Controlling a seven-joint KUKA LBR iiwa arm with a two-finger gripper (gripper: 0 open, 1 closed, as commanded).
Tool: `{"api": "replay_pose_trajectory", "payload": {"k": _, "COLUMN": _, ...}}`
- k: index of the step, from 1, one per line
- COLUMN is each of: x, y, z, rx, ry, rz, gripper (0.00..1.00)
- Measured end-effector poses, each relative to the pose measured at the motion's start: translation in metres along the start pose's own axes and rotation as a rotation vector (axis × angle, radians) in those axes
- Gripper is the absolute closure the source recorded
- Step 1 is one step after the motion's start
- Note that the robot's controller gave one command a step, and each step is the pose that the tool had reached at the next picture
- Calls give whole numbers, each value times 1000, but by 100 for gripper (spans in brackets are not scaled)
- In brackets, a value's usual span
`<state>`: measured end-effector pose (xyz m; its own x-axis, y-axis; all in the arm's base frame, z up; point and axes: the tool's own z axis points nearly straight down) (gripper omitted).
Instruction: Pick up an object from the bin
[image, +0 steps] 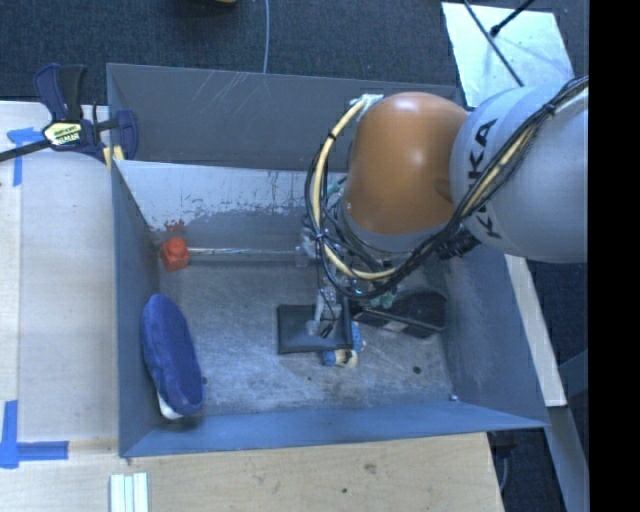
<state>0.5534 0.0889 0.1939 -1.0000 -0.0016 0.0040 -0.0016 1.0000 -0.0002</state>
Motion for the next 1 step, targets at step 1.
{"api": "replay_pose_trajectory", "payload": {"k": 1, "x": 5, "y": -41, "z": 109, "rx": 0, "ry": 0, "rz": -228, "gripper": 0}}
